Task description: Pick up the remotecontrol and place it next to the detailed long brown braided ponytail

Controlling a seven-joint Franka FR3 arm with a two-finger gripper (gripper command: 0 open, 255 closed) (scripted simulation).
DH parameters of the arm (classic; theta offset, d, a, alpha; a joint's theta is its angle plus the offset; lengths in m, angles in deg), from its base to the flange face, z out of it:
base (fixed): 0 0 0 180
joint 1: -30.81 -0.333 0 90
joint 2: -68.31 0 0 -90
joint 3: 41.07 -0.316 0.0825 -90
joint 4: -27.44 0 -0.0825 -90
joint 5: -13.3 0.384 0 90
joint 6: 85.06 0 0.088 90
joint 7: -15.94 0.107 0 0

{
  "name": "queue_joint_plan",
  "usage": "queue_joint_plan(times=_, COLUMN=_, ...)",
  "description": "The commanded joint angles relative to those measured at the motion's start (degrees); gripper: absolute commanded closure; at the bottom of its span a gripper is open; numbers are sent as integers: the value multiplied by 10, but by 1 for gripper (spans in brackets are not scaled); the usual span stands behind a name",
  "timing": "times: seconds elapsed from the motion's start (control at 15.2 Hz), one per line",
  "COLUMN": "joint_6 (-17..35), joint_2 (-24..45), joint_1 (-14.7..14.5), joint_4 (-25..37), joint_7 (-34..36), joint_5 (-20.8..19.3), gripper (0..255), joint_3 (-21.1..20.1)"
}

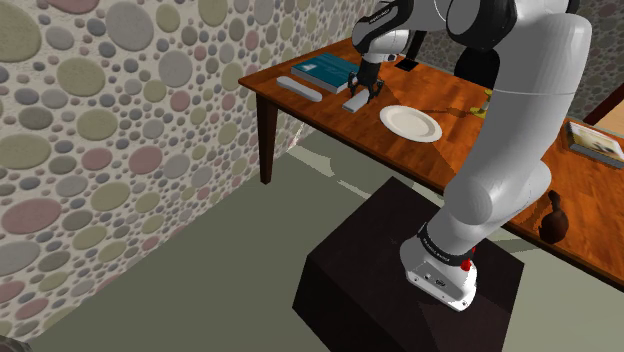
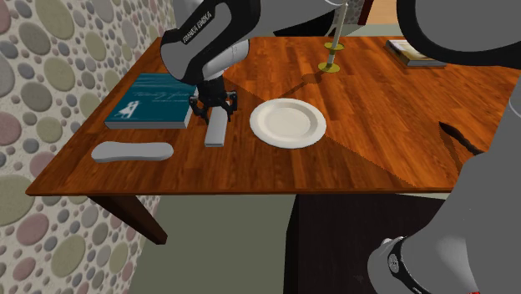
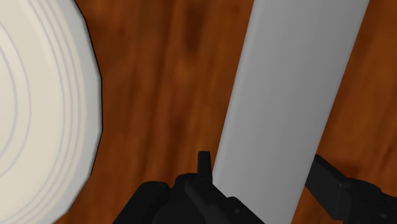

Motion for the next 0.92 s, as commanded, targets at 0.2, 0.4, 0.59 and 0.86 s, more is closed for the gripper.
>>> queue_joint_plan(times=0.2, joint_6=-19, joint_2=-11, joint_1=-1, joint_4=8, joint_7=2, joint_5=-4, gripper=255, joint_3=2)
queue_joint_plan(times=0.4, joint_6=-38, joint_2=-22, joint_1=-2, joint_4=17, joint_7=4, joint_5=-7, gripper=255, joint_3=3)
queue_joint_plan(times=0.59, joint_6=-58, joint_2=-31, joint_1=-3, joint_4=28, joint_7=5, joint_5=-10, gripper=255, joint_3=4)
queue_joint_plan(times=0.86, joint_6=-85, joint_2=-42, joint_1=-4, joint_4=44, joint_7=7, joint_5=-13, gripper=255, joint_3=5)
